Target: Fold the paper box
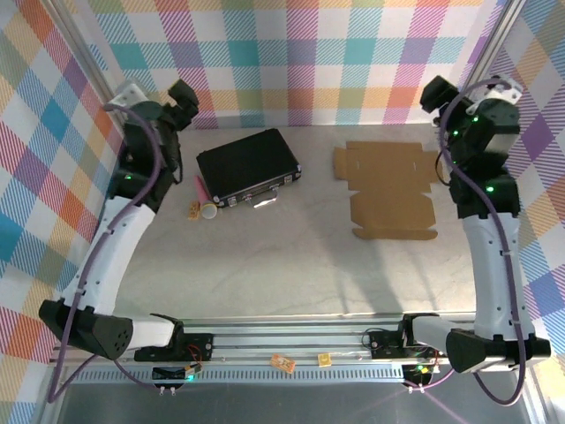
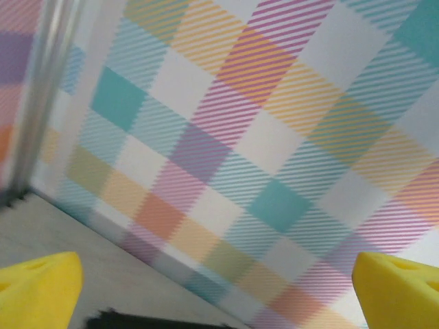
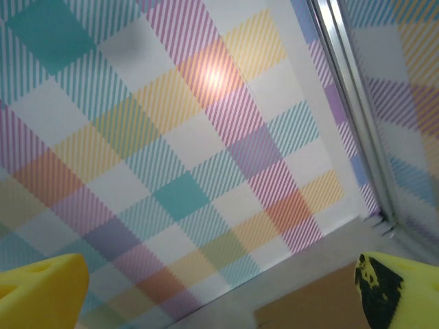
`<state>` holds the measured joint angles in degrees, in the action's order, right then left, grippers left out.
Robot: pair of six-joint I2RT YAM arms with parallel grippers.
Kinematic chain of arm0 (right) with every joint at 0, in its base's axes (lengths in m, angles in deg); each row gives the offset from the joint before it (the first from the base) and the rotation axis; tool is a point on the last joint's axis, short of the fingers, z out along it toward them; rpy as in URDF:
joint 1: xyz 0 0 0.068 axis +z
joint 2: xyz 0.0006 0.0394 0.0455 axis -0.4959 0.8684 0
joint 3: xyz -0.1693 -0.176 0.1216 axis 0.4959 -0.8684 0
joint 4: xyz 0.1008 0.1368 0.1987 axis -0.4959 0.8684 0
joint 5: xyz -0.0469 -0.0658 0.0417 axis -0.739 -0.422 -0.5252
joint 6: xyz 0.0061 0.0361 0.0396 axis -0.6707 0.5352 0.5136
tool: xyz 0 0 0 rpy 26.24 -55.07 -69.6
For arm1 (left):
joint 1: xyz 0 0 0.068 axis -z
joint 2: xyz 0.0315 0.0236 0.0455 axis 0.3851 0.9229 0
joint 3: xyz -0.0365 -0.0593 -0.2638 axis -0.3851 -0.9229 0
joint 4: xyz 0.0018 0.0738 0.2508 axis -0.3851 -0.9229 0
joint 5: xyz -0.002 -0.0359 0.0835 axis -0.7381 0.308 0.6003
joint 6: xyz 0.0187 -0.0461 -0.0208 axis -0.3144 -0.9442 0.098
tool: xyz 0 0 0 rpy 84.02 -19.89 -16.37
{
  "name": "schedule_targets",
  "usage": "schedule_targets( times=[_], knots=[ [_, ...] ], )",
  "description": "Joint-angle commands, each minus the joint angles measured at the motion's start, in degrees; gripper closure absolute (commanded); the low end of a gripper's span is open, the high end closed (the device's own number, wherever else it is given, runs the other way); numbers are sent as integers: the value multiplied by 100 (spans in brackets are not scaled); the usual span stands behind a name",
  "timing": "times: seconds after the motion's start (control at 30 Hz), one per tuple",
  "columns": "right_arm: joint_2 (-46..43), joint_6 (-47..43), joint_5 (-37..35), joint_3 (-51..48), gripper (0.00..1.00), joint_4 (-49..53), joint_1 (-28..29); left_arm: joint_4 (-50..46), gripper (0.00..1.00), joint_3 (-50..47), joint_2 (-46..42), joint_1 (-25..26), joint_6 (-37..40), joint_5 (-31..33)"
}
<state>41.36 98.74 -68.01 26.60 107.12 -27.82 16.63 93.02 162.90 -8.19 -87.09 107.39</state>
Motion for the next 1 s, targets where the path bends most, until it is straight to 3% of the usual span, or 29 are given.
schedule_targets(
  times=[0.0, 0.07, 0.17, 0.3, 0.4, 0.63, 0.97],
  knots=[
    [428, 1253, 717, -8, 1, 2688, 2, -1689, 12, -245, 436, -74, -1845, -2043],
    [450, 1759, 910, -326, 4, 3350, -8, -1739, 20, -534, 536, 117, -2393, -2795],
    [99, 2285, 1637, -1612, 8, 3378, -18, -1967, 25, -1040, 494, 760, -2687, -3118],
    [-580, 2819, 2632, -3624, 13, 2218, -306, -1866, 27, -1785, 198, 1597, -2953, -3081],
    [-524, 3169, 3200, -4602, 17, 1285, -672, -1330, 27, -2310, -62, 1954, -3116, -3251],
    [685, 3324, 3342, -5039, 26, 335, -1027, -727, 24, -2544, -391, 2234, -2760, -3751],
    [1641, 3730, 3421, -5037, 36, -525, -1258, -654, 24, -2574, -485, 2246, -2751, -3830]
  ],
)
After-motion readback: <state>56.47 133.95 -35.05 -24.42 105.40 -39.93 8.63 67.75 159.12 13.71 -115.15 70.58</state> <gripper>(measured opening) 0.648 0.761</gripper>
